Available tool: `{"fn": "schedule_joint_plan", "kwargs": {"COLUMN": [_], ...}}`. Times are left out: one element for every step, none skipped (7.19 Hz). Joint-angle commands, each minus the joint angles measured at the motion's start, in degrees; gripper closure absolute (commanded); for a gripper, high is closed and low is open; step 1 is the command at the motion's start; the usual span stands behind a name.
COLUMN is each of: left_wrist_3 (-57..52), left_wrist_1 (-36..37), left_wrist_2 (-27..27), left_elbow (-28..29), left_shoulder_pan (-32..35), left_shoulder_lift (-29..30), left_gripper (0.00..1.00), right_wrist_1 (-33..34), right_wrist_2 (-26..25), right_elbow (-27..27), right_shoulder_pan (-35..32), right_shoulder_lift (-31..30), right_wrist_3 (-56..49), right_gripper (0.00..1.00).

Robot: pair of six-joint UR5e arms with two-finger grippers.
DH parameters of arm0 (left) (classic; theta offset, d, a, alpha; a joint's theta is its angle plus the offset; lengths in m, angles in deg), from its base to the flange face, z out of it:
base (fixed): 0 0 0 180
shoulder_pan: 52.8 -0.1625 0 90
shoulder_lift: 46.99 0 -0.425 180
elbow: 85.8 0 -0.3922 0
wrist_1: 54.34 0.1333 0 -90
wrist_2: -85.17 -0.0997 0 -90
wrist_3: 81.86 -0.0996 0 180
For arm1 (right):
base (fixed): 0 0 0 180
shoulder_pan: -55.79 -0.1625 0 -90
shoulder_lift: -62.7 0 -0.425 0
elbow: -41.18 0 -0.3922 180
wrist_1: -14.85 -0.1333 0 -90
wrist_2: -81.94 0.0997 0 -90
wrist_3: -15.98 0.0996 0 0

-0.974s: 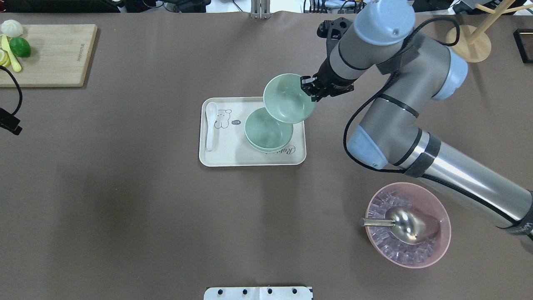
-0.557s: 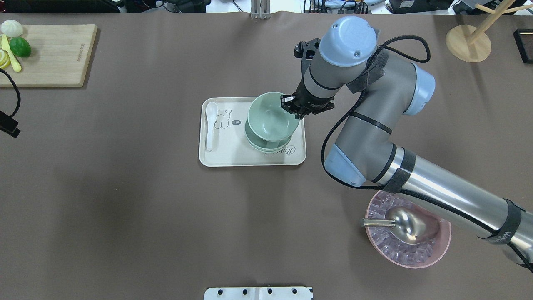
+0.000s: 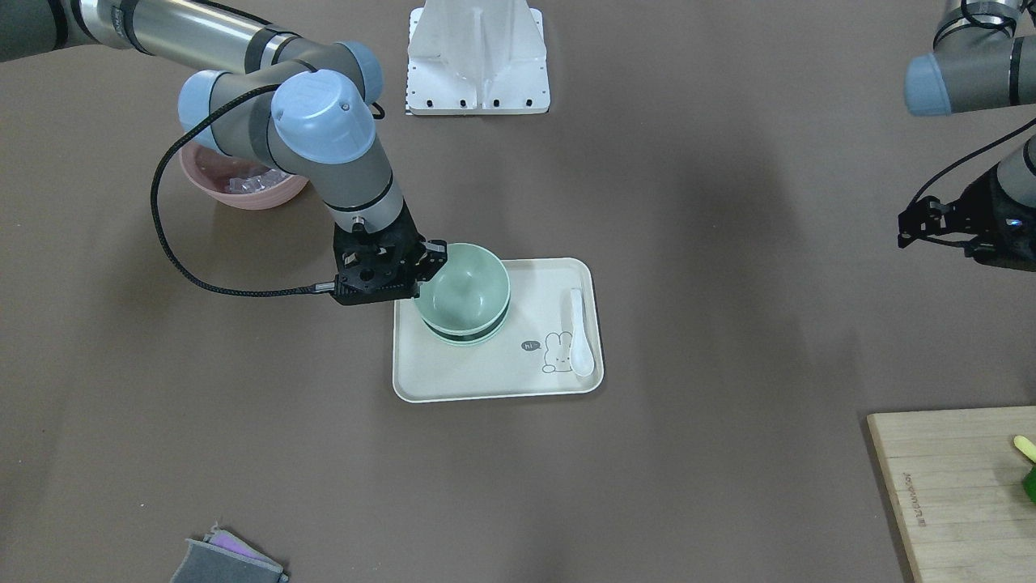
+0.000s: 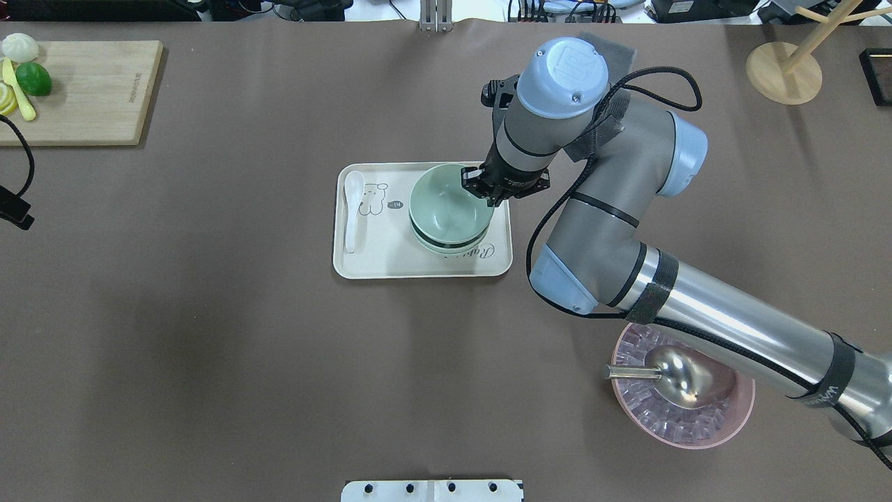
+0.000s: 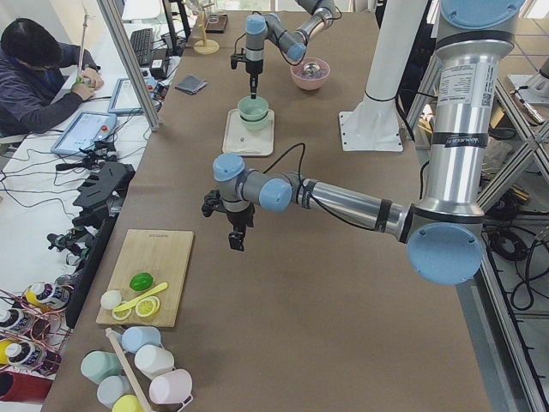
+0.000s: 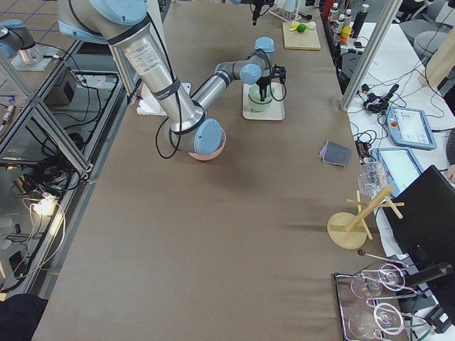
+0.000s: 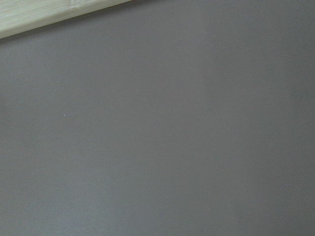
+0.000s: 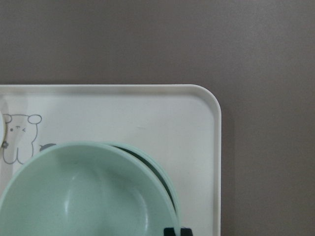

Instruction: Stack green bowls together

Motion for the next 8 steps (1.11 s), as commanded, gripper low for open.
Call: {"fn": "schedule_joint_plan", "kwargs": {"left_wrist_3": [0.0,0.0,0.0,0.0,0.0,0.0,0.0,0.0], "left_wrist_1": [0.0,-0.1,-0.1,-0.1,-0.1,-0.1,-0.1,-0.1], "left_wrist_2": [0.0,0.0,0.0,0.0,0.0,0.0,0.0,0.0], "left_elbow": [0.0,-0.3,-0.4,-0.4,-0.4,-0.4,-0.4,-0.4], "left_shoulder_pan": [0.0,0.0,0.0,0.0,0.0,0.0,0.0,0.0], "left_shoulder_lift": [-0.1,-0.4,-0.5,-0.5,-0.5,-0.5,-0.5,-0.5], "left_gripper": [0.01,0.01,0.01,0.01,0.01,0.01,0.01,0.01], "right_wrist_1": [-0.2,-0.2,-0.3,-0.3,-0.4,-0.4,-0.5,-0.5], "right_wrist_2": [0.1,0.1,0.1,0.1,0.1,0.1,0.1,0.1], "right_elbow": [-0.6,-1.4,-2.2,-2.2,-2.2,-2.2,-2.2,-2.2], "right_shoulder_pan": [0.0,0.0,0.2,0.4,0.7,0.9,1.1,1.2], "right_shoulder_lift": [0.0,0.4,0.8,0.7,0.7,0.7,0.7,0.7], "right_wrist_3": [-0.1,-0.1,-0.1,-0.1,0.0,0.0,0.0,0.0], "right_gripper": [1.00,1.00,1.00,1.00,1.00,1.00,1.00,1.00]}}
